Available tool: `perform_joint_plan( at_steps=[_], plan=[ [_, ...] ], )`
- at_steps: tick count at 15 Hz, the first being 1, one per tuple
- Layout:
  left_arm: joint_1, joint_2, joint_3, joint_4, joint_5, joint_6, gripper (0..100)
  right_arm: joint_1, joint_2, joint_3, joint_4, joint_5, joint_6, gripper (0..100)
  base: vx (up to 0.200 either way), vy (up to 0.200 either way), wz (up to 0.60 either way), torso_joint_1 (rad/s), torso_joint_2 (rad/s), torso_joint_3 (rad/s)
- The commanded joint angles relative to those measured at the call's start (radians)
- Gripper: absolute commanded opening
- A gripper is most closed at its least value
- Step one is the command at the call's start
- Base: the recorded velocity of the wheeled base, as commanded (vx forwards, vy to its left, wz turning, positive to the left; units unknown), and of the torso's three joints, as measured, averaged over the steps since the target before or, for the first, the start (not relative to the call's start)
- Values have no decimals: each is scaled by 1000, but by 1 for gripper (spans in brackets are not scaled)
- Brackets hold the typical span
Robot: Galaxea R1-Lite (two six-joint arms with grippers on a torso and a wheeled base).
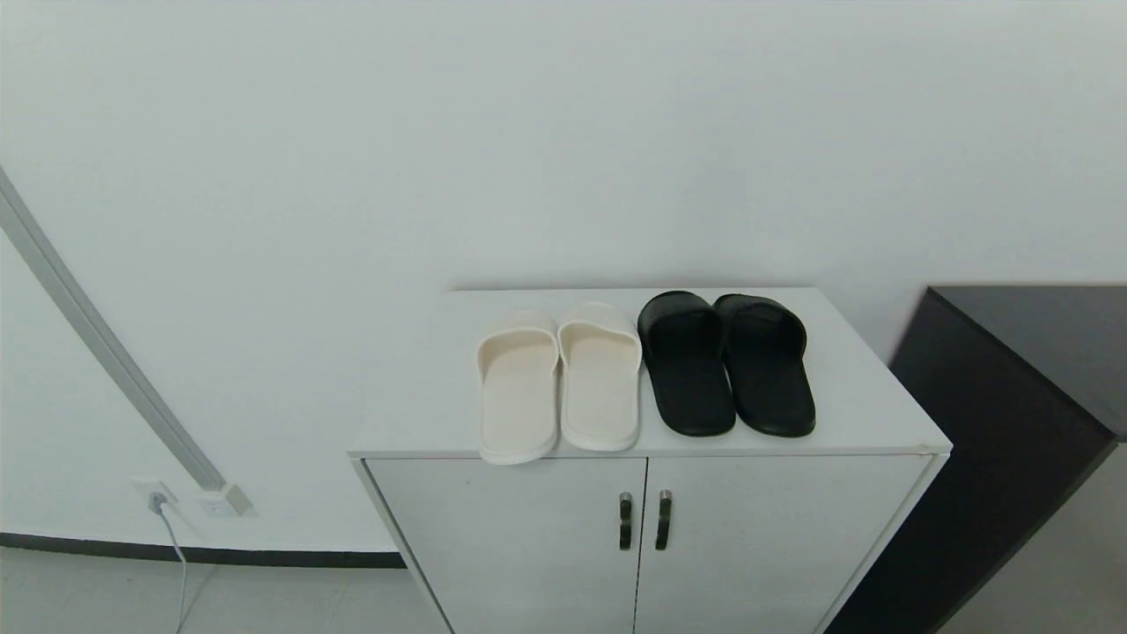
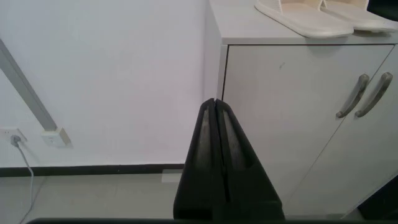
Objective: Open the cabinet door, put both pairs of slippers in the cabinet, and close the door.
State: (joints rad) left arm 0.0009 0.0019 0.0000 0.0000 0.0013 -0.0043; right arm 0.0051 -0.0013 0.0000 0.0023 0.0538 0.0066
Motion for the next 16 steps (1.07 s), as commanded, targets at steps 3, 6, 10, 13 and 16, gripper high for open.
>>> perform_joint_plan(
  at_steps=[3, 6, 10, 13, 16],
  plan=[
    [1, 0, 0, 0, -7, 24, 0, 1, 1, 0, -1, -2, 13, 100, 0, 0, 0, 0, 0, 0],
    [1, 0, 0, 0, -7, 23, 0, 1, 33, -163, -24, -8, 85, 100, 0, 0, 0, 0, 0, 0],
    [1, 0, 0, 0, -4, 20, 0, 7, 349, -348, 134, 138, 112, 100, 0, 0, 0, 0, 0, 0],
    [1, 0, 0, 0, -6, 21, 0, 23, 575, -347, 1, 166, 96, 100, 0, 0, 0, 0, 0, 0],
    [1, 0, 0, 2, -6, 23, 0, 82, 804, -387, -220, 143, 102, 100, 0, 0, 0, 0, 0, 0]
  ],
)
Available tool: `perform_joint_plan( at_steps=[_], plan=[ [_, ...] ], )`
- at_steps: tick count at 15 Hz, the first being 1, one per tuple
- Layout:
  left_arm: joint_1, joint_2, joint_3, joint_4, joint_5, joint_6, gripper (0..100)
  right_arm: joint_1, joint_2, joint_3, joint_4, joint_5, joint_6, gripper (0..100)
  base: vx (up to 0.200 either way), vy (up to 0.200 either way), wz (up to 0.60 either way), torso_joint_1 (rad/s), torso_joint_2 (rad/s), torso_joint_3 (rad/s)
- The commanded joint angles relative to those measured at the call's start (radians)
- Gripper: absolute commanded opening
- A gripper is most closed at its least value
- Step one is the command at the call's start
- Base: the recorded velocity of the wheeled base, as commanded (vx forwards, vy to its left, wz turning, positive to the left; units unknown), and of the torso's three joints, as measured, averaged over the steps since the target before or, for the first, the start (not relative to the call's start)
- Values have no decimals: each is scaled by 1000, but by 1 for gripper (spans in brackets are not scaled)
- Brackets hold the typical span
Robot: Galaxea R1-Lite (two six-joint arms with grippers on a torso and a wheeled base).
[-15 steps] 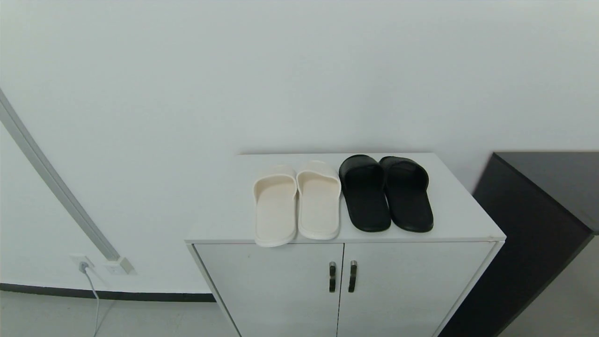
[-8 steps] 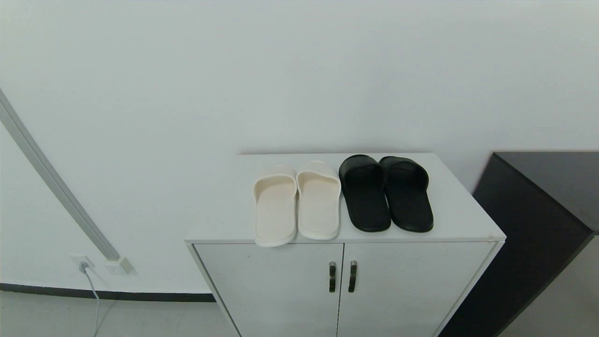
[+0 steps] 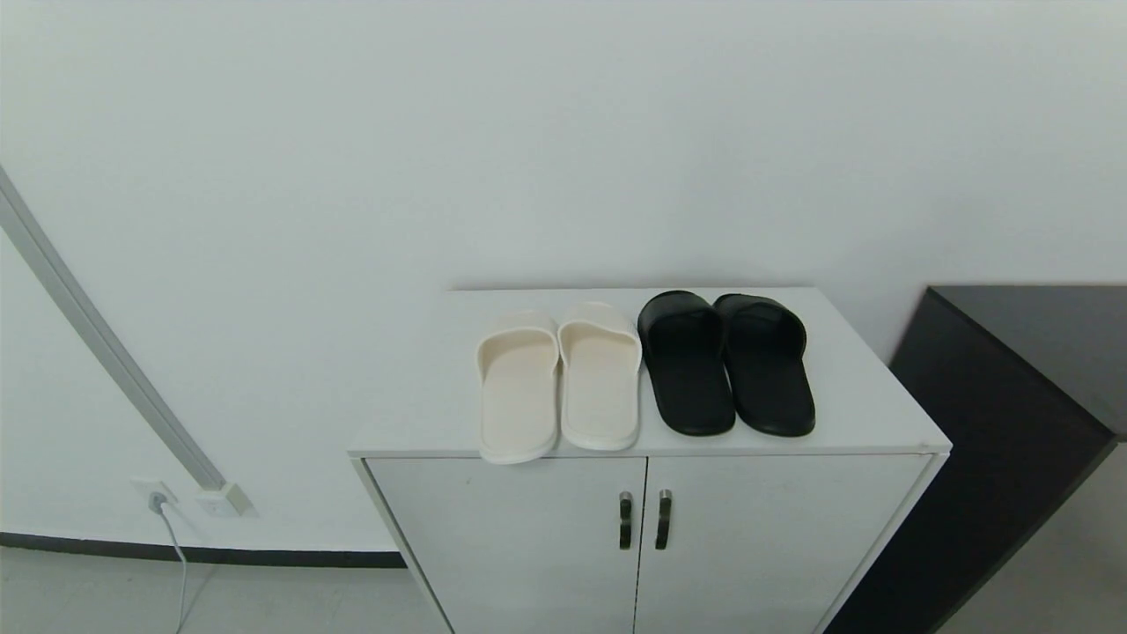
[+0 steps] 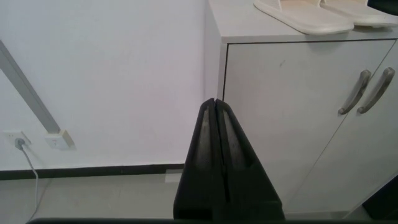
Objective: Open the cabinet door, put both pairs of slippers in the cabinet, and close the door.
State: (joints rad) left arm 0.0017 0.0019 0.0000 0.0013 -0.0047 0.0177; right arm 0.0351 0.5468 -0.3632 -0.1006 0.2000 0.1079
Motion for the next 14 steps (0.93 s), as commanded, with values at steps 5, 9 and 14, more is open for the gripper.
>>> perform_joint_plan(
  at_steps=[5, 9, 14],
  plan=[
    [0, 0, 0, 0, 0, 1, 0, 339, 455, -120, -177, -287, 52, 100, 0, 0, 0, 0, 0, 0],
    [0, 0, 0, 0, 0, -1, 0, 686, 782, -349, -205, -630, 196, 100, 0, 0, 0, 0, 0, 0],
    [0, 0, 0, 0, -1, -1, 0, 706, 1045, -525, -346, -803, 193, 100, 0, 0, 0, 0, 0, 0]
  ],
)
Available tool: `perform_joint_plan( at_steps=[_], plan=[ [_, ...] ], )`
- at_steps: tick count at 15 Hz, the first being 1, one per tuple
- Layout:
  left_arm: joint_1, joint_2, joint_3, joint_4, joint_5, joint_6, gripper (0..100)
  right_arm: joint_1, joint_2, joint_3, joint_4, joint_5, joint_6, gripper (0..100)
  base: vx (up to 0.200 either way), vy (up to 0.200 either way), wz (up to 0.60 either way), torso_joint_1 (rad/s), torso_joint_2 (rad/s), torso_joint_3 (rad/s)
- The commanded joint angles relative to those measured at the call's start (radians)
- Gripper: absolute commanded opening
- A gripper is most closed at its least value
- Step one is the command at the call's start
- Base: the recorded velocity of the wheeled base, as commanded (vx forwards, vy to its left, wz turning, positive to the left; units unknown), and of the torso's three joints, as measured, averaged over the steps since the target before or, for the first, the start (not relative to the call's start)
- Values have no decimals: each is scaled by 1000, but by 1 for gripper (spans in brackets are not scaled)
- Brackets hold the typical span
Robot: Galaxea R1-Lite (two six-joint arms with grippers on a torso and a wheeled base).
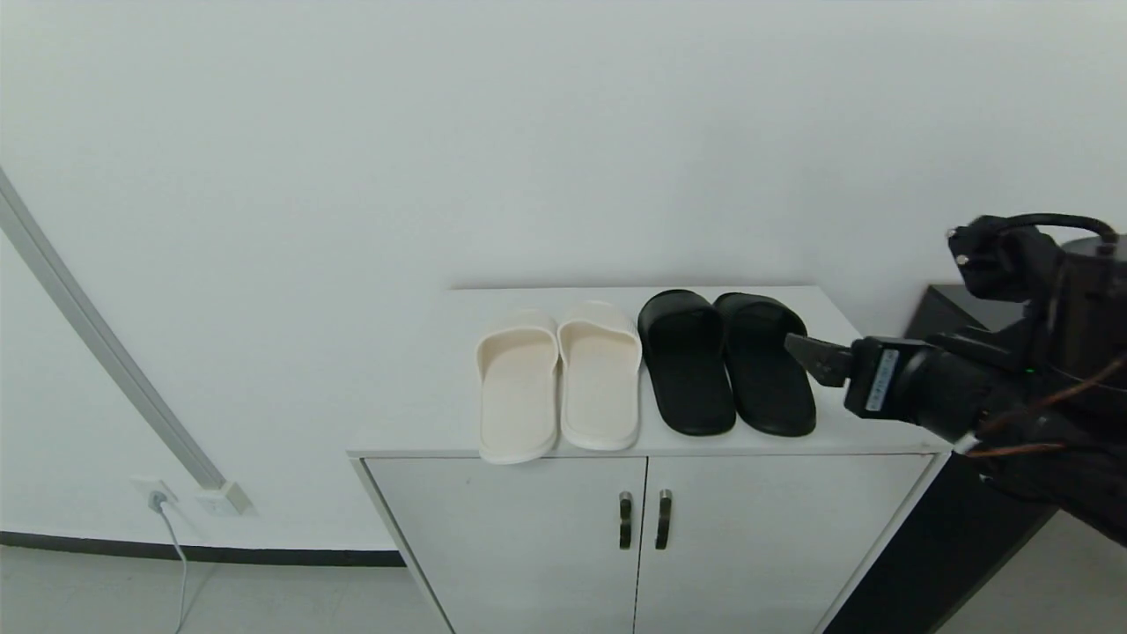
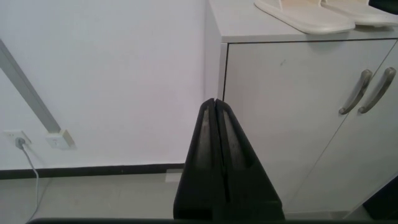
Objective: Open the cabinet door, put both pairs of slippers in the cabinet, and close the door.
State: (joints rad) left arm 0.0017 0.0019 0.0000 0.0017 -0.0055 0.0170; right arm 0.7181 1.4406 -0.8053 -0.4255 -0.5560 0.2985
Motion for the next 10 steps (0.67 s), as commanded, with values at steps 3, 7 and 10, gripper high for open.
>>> perform_joint_plan(
  at_steps=[3, 7, 10],
  plan=[
    [0, 0, 0, 0, 1, 0, 0, 41, 242, -164, -22, -58, -9, 100, 0, 0, 0, 0, 0, 0],
    [0, 0, 0, 0, 1, 0, 0, 17, 346, -233, -25, -58, -15, 100, 0, 0, 0, 0, 0, 0],
    [0, 0, 0, 0, -1, 0, 0, -32, 396, -244, -64, -41, -44, 100, 0, 0, 0, 0, 0, 0]
  ],
)
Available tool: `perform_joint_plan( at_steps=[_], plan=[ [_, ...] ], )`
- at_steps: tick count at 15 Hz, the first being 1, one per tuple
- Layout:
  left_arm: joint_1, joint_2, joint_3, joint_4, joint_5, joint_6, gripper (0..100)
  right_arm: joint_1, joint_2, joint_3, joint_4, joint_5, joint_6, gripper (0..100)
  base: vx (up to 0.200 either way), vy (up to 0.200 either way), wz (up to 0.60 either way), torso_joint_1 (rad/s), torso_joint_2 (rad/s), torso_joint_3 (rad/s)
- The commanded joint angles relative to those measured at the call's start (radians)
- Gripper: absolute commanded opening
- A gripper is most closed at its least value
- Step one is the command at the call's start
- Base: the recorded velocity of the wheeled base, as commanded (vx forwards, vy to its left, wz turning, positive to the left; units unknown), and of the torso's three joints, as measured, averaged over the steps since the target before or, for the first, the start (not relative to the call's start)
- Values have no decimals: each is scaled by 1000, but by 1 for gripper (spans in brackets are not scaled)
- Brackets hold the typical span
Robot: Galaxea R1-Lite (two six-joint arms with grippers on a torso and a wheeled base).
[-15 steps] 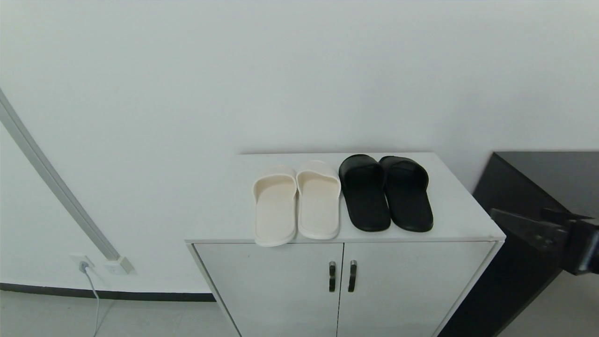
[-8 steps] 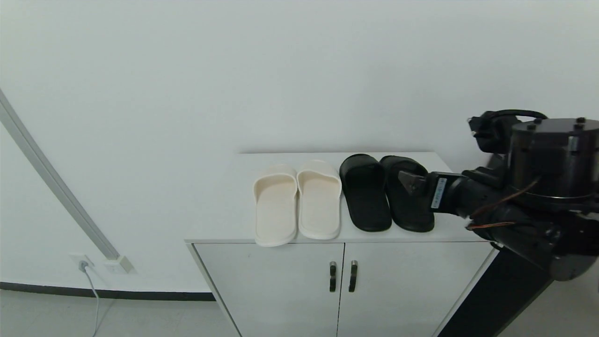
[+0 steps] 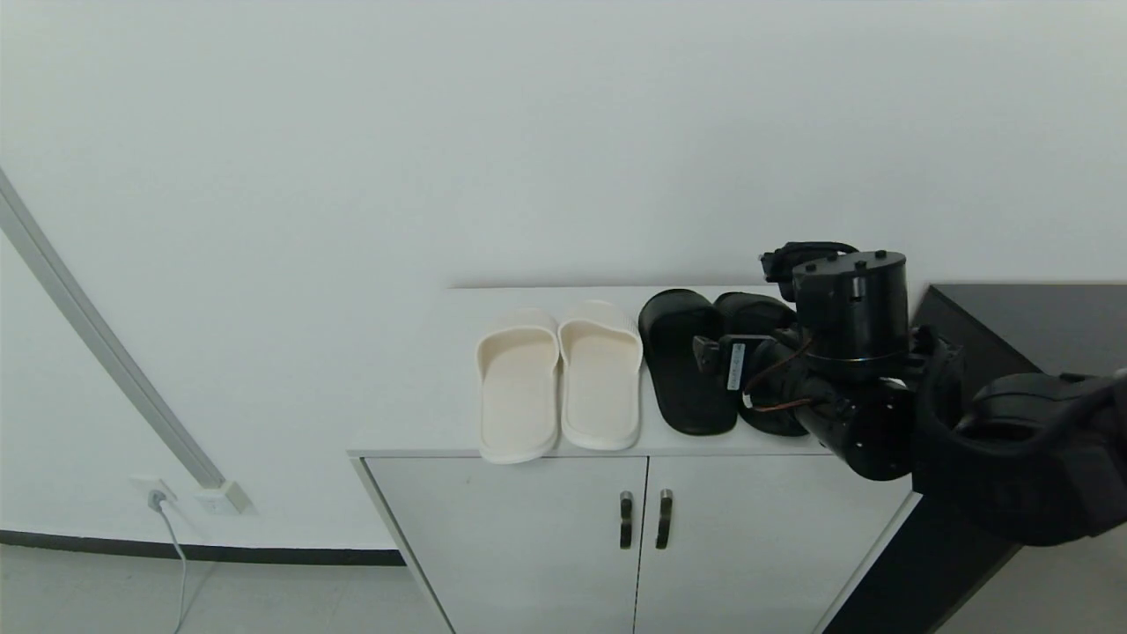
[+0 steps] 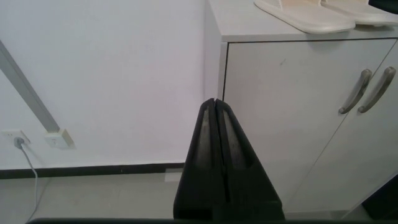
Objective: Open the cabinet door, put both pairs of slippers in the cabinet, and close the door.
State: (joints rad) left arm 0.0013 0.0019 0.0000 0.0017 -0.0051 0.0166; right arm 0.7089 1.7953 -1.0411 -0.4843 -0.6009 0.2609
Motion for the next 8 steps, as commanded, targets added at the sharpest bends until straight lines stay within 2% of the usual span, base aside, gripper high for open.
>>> perform_joint_plan(
  at_steps=[1, 4, 8],
  plan=[
    [0, 0, 0, 0, -1, 0, 0, -37, 62, -8, -43, 19, -20, 100, 0, 0, 0, 0, 0, 0],
    [0, 0, 0, 0, -1, 0, 0, -72, 148, -40, -143, 52, -74, 100, 0, 0, 0, 0, 0, 0],
    [0, 0, 0, 0, -1, -1, 0, -98, 216, -134, -149, 53, -98, 100, 0, 0, 0, 0, 0, 0]
  ],
)
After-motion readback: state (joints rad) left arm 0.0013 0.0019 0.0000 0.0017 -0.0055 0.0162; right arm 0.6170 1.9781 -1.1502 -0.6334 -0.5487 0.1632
